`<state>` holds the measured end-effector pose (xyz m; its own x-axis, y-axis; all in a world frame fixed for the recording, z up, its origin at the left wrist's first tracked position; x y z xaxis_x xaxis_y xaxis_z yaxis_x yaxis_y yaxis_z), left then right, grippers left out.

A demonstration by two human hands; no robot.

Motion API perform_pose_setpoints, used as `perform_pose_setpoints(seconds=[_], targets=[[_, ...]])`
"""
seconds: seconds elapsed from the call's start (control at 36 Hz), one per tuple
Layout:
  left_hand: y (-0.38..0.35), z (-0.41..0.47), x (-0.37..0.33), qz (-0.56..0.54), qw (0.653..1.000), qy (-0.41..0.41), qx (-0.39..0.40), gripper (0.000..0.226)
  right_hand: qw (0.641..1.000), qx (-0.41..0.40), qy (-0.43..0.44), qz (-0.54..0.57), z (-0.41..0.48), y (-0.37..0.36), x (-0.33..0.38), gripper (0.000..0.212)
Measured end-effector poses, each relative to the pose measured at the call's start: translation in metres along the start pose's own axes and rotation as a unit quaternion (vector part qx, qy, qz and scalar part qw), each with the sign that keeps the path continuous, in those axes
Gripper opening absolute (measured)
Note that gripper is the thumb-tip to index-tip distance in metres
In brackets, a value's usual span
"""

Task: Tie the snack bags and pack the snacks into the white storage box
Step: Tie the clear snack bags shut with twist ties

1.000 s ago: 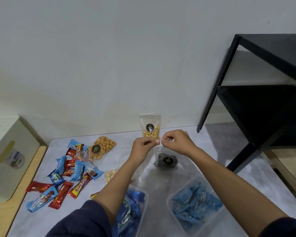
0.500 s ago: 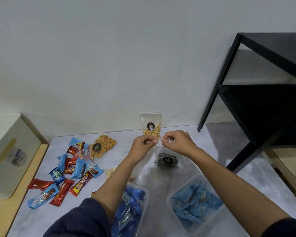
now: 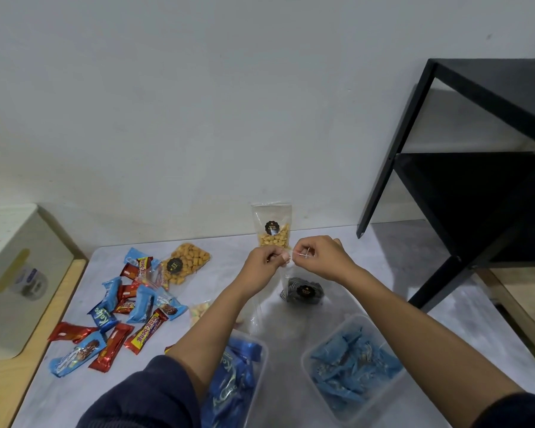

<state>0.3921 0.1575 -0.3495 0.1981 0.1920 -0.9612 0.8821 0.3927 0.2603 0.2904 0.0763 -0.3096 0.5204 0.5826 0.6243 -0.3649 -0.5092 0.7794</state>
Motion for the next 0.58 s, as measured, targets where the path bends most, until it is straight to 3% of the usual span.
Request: perform_pose_setpoints(seconds=[0.44,0.58], targets=[[-0.0015,0.0035,0.0005,-0.001,1.0,0.001,0.007,0.014,0.999,-0.03,-0.016,-0.01,0.0008,0.002,-0.0031,0.015],[0.0017,0.0035,0.0053,0.017,1.0,0.001,-0.005,0.014,0.999,0.031,-0.015,0.007,0.0051,-0.0033,-0.0075,0.007]])
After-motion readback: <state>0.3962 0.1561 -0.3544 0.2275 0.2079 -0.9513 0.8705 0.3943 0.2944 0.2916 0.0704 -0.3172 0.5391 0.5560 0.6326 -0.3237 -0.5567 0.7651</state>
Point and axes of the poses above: each hand's wrist, its own z-axis towards the middle knuckle, its own y-axis out of the back of the hand, x = y × z, the point moved 8 cm from there along z, towards the middle knuckle, and after that the axes turned 1 degree about -z, right-handed, at the moved point
